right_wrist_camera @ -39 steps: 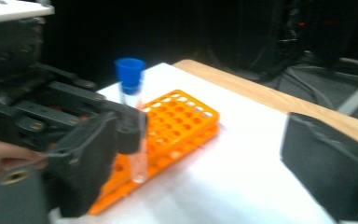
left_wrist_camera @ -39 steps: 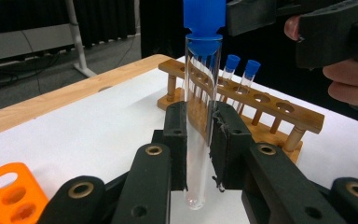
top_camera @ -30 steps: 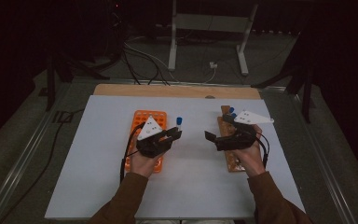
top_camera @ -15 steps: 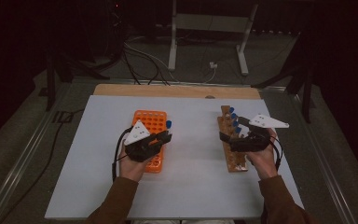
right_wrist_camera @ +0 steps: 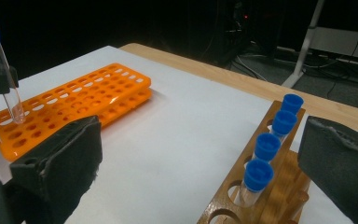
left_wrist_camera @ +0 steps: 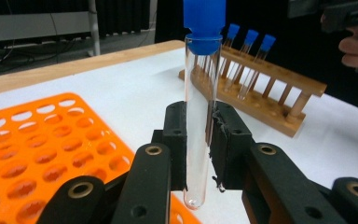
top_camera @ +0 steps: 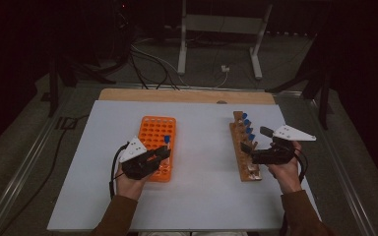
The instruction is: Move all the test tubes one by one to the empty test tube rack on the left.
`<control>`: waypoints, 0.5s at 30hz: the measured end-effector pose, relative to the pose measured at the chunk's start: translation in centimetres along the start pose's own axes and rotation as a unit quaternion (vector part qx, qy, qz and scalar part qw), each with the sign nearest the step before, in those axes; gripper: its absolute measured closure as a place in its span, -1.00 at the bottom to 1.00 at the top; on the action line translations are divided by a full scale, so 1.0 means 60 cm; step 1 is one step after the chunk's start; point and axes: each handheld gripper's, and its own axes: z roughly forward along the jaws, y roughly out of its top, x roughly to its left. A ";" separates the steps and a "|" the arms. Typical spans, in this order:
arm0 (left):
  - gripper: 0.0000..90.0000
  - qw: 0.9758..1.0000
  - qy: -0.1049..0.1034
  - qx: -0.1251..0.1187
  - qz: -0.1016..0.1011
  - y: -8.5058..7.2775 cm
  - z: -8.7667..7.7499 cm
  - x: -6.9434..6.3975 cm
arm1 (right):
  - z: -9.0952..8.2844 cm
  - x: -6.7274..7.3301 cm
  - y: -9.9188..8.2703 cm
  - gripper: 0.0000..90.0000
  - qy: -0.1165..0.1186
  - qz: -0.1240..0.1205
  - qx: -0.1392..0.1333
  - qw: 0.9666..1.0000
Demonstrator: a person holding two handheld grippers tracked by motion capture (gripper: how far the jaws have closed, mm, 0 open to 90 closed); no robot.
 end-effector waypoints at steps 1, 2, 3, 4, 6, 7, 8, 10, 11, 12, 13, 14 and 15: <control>0.74 1.000 0.001 0.002 0.002 -0.002 0.000 -0.001 | 0.000 0.000 -0.001 -1.00 0.001 0.001 0.000 1.000; 0.74 1.000 0.002 0.004 0.003 -0.004 0.000 -0.001 | -0.001 -0.001 -0.002 -1.00 0.001 0.003 -0.001 1.000; 0.74 1.000 0.004 0.005 0.005 -0.007 0.000 -0.002 | -0.002 -0.002 -0.003 -1.00 0.001 0.005 -0.004 1.000; 0.74 1.000 0.006 0.007 0.007 -0.009 0.000 -0.002 | -0.002 -0.002 -0.003 -1.00 0.001 0.005 -0.004 1.000; 0.74 1.000 0.011 0.008 0.009 -0.013 -0.002 -0.004 | -0.003 -0.003 -0.004 -1.00 0.002 0.010 -0.007 1.000; 0.74 1.000 0.013 0.011 0.011 -0.016 -0.002 -0.004 | -0.004 -0.003 -0.004 -1.00 0.003 0.010 -0.008 1.000; 0.74 1.000 0.014 0.014 0.012 -0.019 -0.003 -0.005 | -0.004 -0.004 -0.004 -1.00 0.002 0.009 -0.008 1.000; 0.74 1.000 0.014 0.021 0.010 -0.026 -0.004 -0.005 | -0.005 -0.004 -0.005 -1.00 0.002 0.007 -0.007 1.000; 0.74 1.000 0.015 0.025 0.011 -0.028 -0.004 -0.005 | -0.006 -0.005 -0.005 -1.00 0.003 0.008 -0.008 1.000; 0.74 0.999 0.016 0.026 0.009 -0.031 -0.005 -0.004 | -0.006 -0.005 -0.006 -1.00 0.002 0.009 -0.008 1.000; 0.74 0.999 0.014 0.029 0.007 -0.033 -0.005 -0.004 | -0.006 -0.005 -0.006 -1.00 0.002 0.009 -0.008 1.000; 0.74 0.999 0.012 0.032 0.007 -0.035 -0.005 -0.004 | -0.007 -0.006 -0.007 -1.00 0.003 0.008 -0.009 1.000; 0.74 0.999 0.009 0.036 0.006 -0.037 -0.005 -0.004 | -0.007 -0.005 -0.007 -1.00 0.003 0.009 -0.009 1.000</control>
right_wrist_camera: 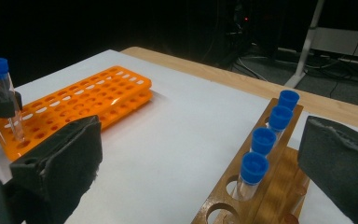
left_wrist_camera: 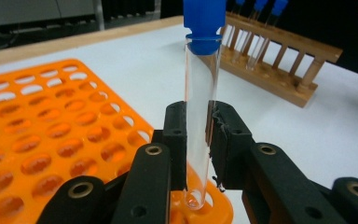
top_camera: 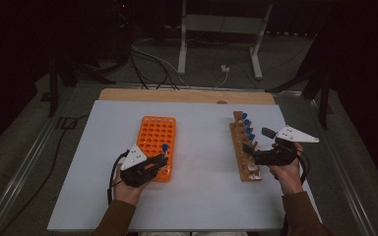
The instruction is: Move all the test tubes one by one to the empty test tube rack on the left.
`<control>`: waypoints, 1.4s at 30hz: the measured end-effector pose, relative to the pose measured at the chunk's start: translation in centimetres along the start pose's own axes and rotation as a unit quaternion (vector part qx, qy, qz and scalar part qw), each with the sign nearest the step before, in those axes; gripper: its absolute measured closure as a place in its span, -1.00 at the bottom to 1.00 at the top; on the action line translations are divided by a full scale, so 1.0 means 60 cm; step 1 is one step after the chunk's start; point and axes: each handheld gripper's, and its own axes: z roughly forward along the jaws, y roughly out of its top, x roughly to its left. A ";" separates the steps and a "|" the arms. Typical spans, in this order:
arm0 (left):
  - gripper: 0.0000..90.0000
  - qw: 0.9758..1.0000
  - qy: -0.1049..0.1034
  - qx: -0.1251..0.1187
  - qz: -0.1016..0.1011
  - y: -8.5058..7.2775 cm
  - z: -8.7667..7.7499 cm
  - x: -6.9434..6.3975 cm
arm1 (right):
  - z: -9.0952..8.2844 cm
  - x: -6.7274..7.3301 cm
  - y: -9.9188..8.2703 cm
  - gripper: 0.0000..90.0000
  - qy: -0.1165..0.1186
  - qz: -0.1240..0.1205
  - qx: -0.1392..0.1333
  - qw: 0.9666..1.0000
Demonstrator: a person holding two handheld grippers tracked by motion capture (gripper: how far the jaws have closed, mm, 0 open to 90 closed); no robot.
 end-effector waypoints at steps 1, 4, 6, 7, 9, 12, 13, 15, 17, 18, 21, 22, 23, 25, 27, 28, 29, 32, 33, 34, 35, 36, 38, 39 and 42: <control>0.74 1.000 -0.002 0.004 0.001 -0.002 0.001 -0.001 | 0.000 0.000 0.000 -1.00 0.000 -0.001 0.000 1.000; 0.74 1.000 0.001 0.026 0.013 -0.009 0.004 -0.006 | -0.001 0.001 -0.001 -1.00 0.002 -0.002 -0.002 1.000; 0.74 0.999 0.004 0.044 0.018 -0.014 0.008 -0.008 | -0.001 0.001 -0.001 -1.00 0.002 -0.002 -0.002 1.000; 0.74 0.999 0.005 0.051 0.019 -0.016 0.010 -0.009 | -0.001 0.001 -0.001 -1.00 0.003 -0.002 -0.002 1.000; 0.74 0.998 0.005 0.053 0.021 -0.017 0.010 -0.010 | -0.001 0.001 -0.001 -1.00 0.003 -0.003 -0.002 1.000; 0.74 0.998 0.003 0.057 0.019 -0.017 0.009 -0.009 | -0.001 0.001 -0.002 -1.00 0.004 -0.003 -0.001 1.000; 0.74 0.998 0.003 0.063 0.019 -0.017 0.009 -0.008 | 0.000 0.001 -0.002 -1.00 0.004 -0.003 -0.001 1.000; 0.74 0.997 0.007 0.077 0.027 -0.021 0.012 -0.010 | 0.000 0.001 -0.003 -1.00 0.005 -0.002 0.000 1.000; 0.74 0.995 0.012 0.092 0.040 -0.023 0.016 -0.013 | 0.000 0.001 -0.003 -1.00 0.005 -0.003 0.000 1.000; 0.74 0.994 0.015 0.093 0.046 -0.024 0.017 -0.016 | 0.000 0.001 -0.003 -1.00 0.005 -0.003 0.000 1.000; 0.74 0.993 0.022 0.099 0.055 -0.022 0.019 -0.022 | 0.000 0.002 -0.004 -1.00 0.005 -0.004 -0.001 1.000; 0.74 0.993 0.023 0.099 0.055 -0.023 0.019 -0.022 | 0.000 0.001 -0.004 -1.00 0.004 -0.004 -0.001 1.000; 0.74 0.993 0.023 0.099 0.056 -0.023 0.019 -0.022 | 0.000 0.002 -0.004 -1.00 0.004 -0.003 -0.001 1.000; 0.74 0.993 0.025 0.099 0.056 -0.023 0.019 -0.023 | -0.001 0.002 -0.004 -1.00 0.005 -0.005 -0.001 1.000; 0.74 0.994 0.027 0.096 0.053 -0.024 0.018 -0.024 | -0.001 0.002 -0.004 -1.00 0.004 -0.006 -0.001 1.000; 0.73 0.994 0.027 0.095 0.051 -0.025 0.018 -0.024 | -0.001 0.002 -0.004 -1.00 0.002 -0.007 -0.001 1.000; 0.72 0.994 0.026 0.094 0.049 -0.025 0.017 -0.024 | -0.002 0.002 -0.005 -1.00 0.001 -0.008 -0.001 1.000; 0.57 0.995 0.016 0.088 0.043 -0.027 0.016 -0.024 | -0.003 0.000 -0.005 -1.00 0.000 -0.006 -0.002 1.000; 0.50 0.996 0.012 0.082 0.040 -0.026 0.015 -0.024 | -0.003 -0.002 -0.005 -1.00 -0.002 -0.004 -0.003 1.000; 0.50 0.996 0.010 0.077 0.037 -0.026 0.014 -0.024 | -0.003 -0.002 -0.005 -1.00 -0.002 -0.004 -0.003 1.000; 0.46 0.997 0.008 0.070 0.034 -0.024 0.012 -0.023 | -0.003 -0.003 -0.005 -1.00 -0.002 -0.004 -0.004 1.000; 0.40 0.998 0.004 0.063 0.030 -0.023 0.010 -0.022 | -0.004 -0.003 -0.006 -1.00 -0.002 -0.004 -0.004 1.000; 0.30 0.998 0.002 0.052 0.020 -0.022 0.005 -0.019 | -0.004 -0.004 -0.006 -1.00 -0.003 -0.003 -0.004 1.000; 0.24 0.999 0.004 0.046 0.019 -0.022 0.001 -0.018 | -0.003 -0.004 -0.007 -1.00 -0.003 -0.003 -0.003 1.000; 0.18 0.999 0.005 0.030 0.012 -0.021 -0.009 -0.013 | -0.003 -0.005 -0.007 -1.00 -0.007 -0.005 -0.002 1.000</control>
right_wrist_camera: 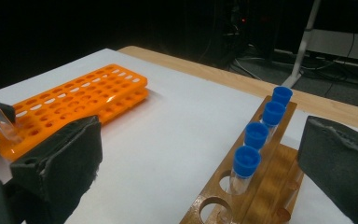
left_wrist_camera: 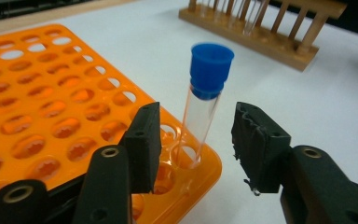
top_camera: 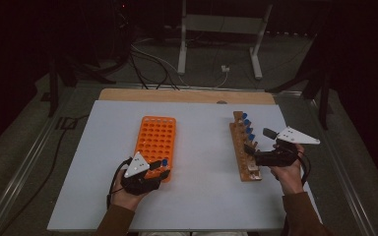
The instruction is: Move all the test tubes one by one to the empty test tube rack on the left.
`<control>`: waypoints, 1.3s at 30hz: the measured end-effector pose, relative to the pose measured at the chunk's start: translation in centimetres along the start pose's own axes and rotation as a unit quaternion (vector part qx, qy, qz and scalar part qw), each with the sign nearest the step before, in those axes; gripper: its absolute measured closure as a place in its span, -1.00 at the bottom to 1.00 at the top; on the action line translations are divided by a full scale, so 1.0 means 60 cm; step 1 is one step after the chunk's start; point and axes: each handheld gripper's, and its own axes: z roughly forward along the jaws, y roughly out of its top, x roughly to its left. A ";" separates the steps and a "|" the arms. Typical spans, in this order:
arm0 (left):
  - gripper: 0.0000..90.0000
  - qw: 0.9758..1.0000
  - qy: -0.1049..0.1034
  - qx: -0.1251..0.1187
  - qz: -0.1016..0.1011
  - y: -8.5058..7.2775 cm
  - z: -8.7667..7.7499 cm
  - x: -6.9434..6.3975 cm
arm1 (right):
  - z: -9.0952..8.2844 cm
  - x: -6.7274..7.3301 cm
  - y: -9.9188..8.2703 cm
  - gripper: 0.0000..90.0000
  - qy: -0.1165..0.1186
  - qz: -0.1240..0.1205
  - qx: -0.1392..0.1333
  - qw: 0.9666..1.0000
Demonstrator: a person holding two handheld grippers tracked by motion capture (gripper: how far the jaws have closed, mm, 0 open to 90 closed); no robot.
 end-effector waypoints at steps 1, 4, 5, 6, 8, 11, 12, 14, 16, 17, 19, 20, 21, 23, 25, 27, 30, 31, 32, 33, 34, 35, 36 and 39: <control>0.14 1.000 0.000 -0.006 -0.005 0.000 -0.002 0.002 | 0.000 0.000 0.000 -1.00 -0.002 -0.001 0.001 1.000; -0.04 0.999 0.004 -0.030 -0.020 0.002 -0.012 0.010 | -0.001 -0.003 -0.001 -1.00 -0.004 0.000 0.001 1.000; -0.11 0.999 0.007 -0.037 -0.024 0.003 -0.015 0.012 | -0.001 -0.004 -0.002 -1.00 -0.006 0.000 0.001 1.000; -0.14 0.999 0.013 -0.040 -0.025 0.005 -0.018 0.014 | -0.001 -0.006 -0.002 -1.00 -0.007 0.001 0.002 1.000; -0.22 0.998 0.016 -0.045 -0.028 0.006 -0.023 0.017 | -0.001 -0.009 -0.004 -1.00 -0.008 0.003 0.002 1.000; -0.32 0.997 0.036 -0.056 -0.033 0.007 -0.034 0.024 | 0.000 -0.013 -0.008 -0.96 -0.006 0.006 0.006 1.000; -0.37 0.997 0.043 -0.060 -0.036 0.007 -0.037 0.027 | 0.001 -0.015 -0.009 -0.95 -0.007 0.005 0.008 1.000; -0.48 0.995 0.059 -0.067 -0.043 0.007 -0.043 0.033 | 0.004 -0.018 -0.012 -0.94 -0.009 0.009 0.012 1.000; -0.63 0.994 0.075 -0.072 -0.046 0.007 -0.048 0.038 | 0.007 -0.021 -0.015 -0.90 -0.011 0.011 0.017 1.000; -0.66 0.993 0.082 -0.076 -0.049 0.007 -0.050 0.039 | 0.009 -0.023 -0.018 -0.88 -0.013 0.012 0.020 1.000; -0.89 0.990 0.106 -0.074 -0.053 0.009 -0.053 0.042 | 0.013 -0.027 -0.023 -0.81 -0.011 0.017 0.023 1.000; -0.98 0.989 0.112 -0.076 -0.054 0.009 -0.055 0.043 | 0.015 -0.029 -0.025 -0.77 -0.013 0.019 0.026 0.999; -0.98 0.988 0.121 -0.077 -0.055 0.009 -0.056 0.044 | 0.017 -0.031 -0.027 -0.74 -0.014 0.020 0.029 0.999; -0.99 0.987 0.126 -0.079 -0.055 0.009 -0.058 0.047 | 0.021 -0.034 -0.031 -0.67 -0.017 0.025 0.034 0.999; -0.98 0.986 0.133 -0.079 -0.056 0.007 -0.059 0.049 | 0.026 -0.036 -0.035 -0.60 -0.021 0.028 0.039 0.999; -0.98 0.986 0.133 -0.079 -0.060 0.007 -0.059 0.052 | 0.031 -0.037 -0.039 -0.49 -0.026 0.028 0.046 0.998; -0.98 0.984 0.145 -0.085 -0.067 0.007 -0.061 0.054 | 0.038 -0.037 -0.044 -0.22 -0.028 0.020 0.053 0.998; -0.98 0.982 0.149 -0.089 -0.068 0.007 -0.063 0.054 | 0.040 -0.036 -0.045 -0.13 -0.027 0.017 0.056 0.998; -0.98 0.982 0.149 -0.093 -0.071 0.007 -0.064 0.055 | 0.042 -0.036 -0.046 -0.05 -0.028 0.013 0.058 0.998; -0.98 0.981 0.149 -0.096 -0.074 0.007 -0.065 0.055 | 0.044 -0.034 -0.047 0.04 -0.030 0.008 0.059 0.998; -0.98 0.981 0.150 -0.096 -0.074 0.007 -0.066 0.056 | 0.046 -0.032 -0.047 0.12 -0.034 0.004 0.060 0.998; -0.97 0.981 0.150 -0.098 -0.075 0.007 -0.067 0.057 | 0.048 -0.031 -0.047 0.19 -0.038 0.002 0.059 0.997; -0.96 0.981 0.149 -0.099 -0.076 0.006 -0.067 0.057 | 0.049 -0.030 -0.047 0.25 -0.040 0.000 0.059 0.997; -0.96 0.981 0.147 -0.100 -0.077 0.005 -0.067 0.059 | 0.056 -0.028 -0.049 0.39 -0.048 -0.002 0.061 0.997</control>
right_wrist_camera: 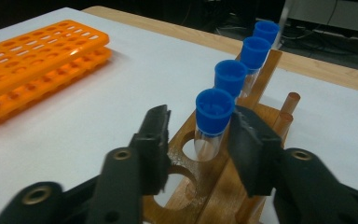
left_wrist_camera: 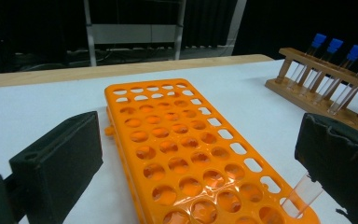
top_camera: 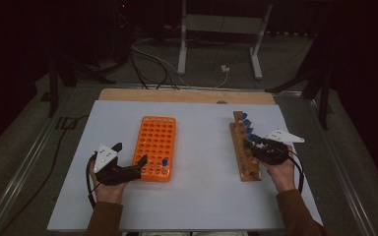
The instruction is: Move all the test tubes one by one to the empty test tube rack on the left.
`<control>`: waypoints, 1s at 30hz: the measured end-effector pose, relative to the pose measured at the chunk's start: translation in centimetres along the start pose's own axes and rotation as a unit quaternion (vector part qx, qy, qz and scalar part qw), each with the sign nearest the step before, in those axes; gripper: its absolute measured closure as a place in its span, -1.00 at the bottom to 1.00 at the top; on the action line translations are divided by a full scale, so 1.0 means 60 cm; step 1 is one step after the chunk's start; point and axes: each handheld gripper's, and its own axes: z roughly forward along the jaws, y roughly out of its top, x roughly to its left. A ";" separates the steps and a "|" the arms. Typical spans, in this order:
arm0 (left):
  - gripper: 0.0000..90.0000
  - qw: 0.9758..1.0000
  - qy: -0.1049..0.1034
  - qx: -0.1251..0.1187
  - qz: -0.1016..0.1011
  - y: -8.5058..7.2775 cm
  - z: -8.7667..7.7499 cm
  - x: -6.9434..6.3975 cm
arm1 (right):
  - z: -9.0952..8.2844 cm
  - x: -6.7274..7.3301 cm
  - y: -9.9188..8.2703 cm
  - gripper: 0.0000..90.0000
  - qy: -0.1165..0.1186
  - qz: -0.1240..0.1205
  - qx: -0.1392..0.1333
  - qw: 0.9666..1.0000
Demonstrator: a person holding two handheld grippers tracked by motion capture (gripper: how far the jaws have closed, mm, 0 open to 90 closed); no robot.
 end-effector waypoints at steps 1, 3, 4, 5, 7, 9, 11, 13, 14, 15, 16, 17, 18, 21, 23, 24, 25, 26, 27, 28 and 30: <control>-0.96 1.000 0.000 0.000 0.001 0.000 0.001 0.000 | 0.002 0.001 -0.001 0.44 -0.003 -0.002 0.002 1.000; -0.96 1.000 0.002 0.000 0.002 -0.001 0.002 0.000 | 0.006 0.004 -0.002 0.54 -0.007 -0.007 0.008 1.000; -0.96 1.000 0.003 0.001 0.003 -0.002 0.002 0.000 | 0.008 0.005 -0.002 0.59 -0.007 -0.008 0.007 1.000; -0.96 1.000 0.004 0.002 0.004 -0.002 0.002 0.000 | 0.008 0.006 -0.002 0.63 -0.008 -0.008 0.007 1.000; -0.96 1.000 0.007 0.004 0.005 -0.004 0.004 -0.001 | 0.009 0.008 -0.002 0.68 -0.011 -0.009 0.006 1.000; -0.96 1.000 0.008 0.005 0.004 -0.005 0.005 -0.002 | 0.010 0.009 -0.001 0.70 -0.015 -0.011 0.006 1.000; -0.97 1.000 0.011 0.006 0.008 -0.006 0.005 -0.003 | 0.010 0.008 -0.001 0.70 -0.015 -0.011 0.007 1.000; -0.97 1.000 0.012 0.007 0.009 -0.007 0.005 -0.003 | 0.009 0.007 0.000 0.70 -0.014 -0.007 0.007 1.000; -0.97 1.000 0.014 0.007 0.008 -0.007 0.005 -0.003 | 0.008 0.006 0.001 0.70 -0.013 -0.006 0.007 1.000; -0.98 1.000 0.015 0.007 0.008 -0.007 0.005 -0.003 | 0.006 0.006 0.002 0.70 -0.013 -0.004 0.005 1.000; -0.98 1.000 0.015 0.008 0.009 -0.008 0.005 -0.004 | 0.004 0.006 0.003 0.70 -0.011 -0.001 0.004 1.000; -0.98 1.000 0.016 0.009 0.010 -0.008 0.006 -0.005 | 0.003 0.005 0.005 0.70 -0.010 -0.002 0.002 1.000; -0.98 1.000 0.017 0.009 0.011 -0.008 0.006 -0.005 | 0.001 0.005 0.007 0.71 -0.011 -0.002 0.001 1.000; -0.98 1.000 0.020 0.011 0.018 -0.008 0.006 -0.008 | -0.005 0.005 0.014 0.71 -0.011 -0.001 -0.002 1.000; -0.98 0.999 0.021 0.013 0.020 -0.009 0.007 -0.010 | -0.009 0.006 0.020 0.71 -0.010 -0.005 -0.004 1.000; -0.98 0.999 0.021 0.013 0.021 -0.009 0.008 -0.011 | -0.011 0.007 0.023 0.71 -0.010 -0.006 -0.004 1.000; -0.98 0.999 0.021 0.014 0.022 -0.009 0.008 -0.012 | -0.014 0.008 0.026 0.71 -0.011 -0.009 -0.005 1.000; -0.98 0.999 0.022 0.014 0.023 -0.010 0.009 -0.013 | -0.017 0.008 0.029 0.71 -0.011 -0.010 -0.005 1.000; -0.98 0.999 0.023 0.015 0.024 -0.010 0.009 -0.013 | -0.020 0.008 0.033 0.71 -0.011 -0.010 -0.007 1.000; -0.98 0.999 0.024 0.015 0.024 -0.010 0.010 -0.014 | -0.023 0.008 0.036 0.71 -0.010 -0.009 -0.009 1.000; -0.98 0.999 0.024 0.013 0.022 -0.010 0.009 -0.015 | -0.028 0.009 0.043 0.71 -0.009 -0.008 -0.012 1.000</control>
